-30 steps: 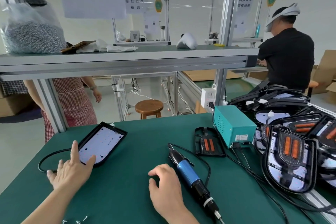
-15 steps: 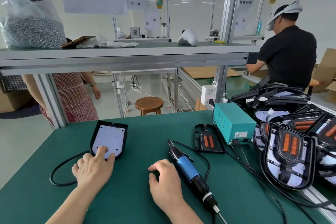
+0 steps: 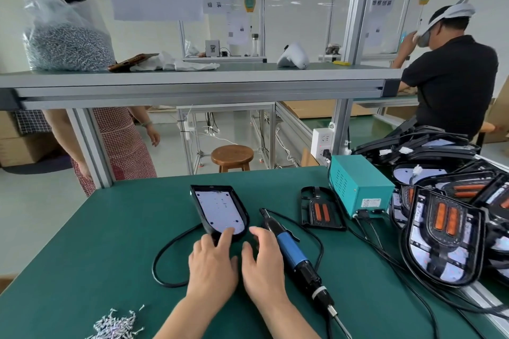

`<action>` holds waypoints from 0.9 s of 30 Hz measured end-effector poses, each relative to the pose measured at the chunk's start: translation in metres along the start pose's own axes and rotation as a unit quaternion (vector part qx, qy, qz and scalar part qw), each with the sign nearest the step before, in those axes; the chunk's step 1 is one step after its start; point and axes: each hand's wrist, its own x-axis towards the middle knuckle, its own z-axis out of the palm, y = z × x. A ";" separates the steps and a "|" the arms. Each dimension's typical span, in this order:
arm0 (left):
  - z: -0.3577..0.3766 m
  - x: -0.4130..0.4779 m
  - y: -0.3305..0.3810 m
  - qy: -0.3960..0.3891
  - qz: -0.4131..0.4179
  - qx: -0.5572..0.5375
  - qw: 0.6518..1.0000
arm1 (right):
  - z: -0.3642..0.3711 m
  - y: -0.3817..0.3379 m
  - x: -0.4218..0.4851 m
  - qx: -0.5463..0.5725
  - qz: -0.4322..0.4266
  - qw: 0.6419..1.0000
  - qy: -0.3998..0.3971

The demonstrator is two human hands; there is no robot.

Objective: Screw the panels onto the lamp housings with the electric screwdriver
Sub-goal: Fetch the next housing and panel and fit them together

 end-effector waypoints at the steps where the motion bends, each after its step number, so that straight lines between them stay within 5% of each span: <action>1: 0.002 -0.006 0.006 0.006 0.005 0.008 1.000 | 0.000 -0.001 -0.001 0.012 -0.007 1.000 0.015; 8: -0.007 -0.046 0.035 0.011 0.019 0.037 0.999 | -0.006 -0.009 -0.005 0.089 -0.066 0.991 0.079; 11: -0.011 -0.062 0.040 0.116 0.056 0.002 0.992 | -0.011 -0.011 -0.006 0.106 -0.083 0.986 0.097; 14: -0.014 -0.079 0.045 0.137 0.060 0.001 0.989 | -0.015 -0.013 -0.007 0.102 -0.108 0.983 0.109; 27: -0.011 -0.107 0.041 0.013 0.058 -0.004 0.998 | -0.041 -0.019 0.001 0.063 -0.093 0.983 0.142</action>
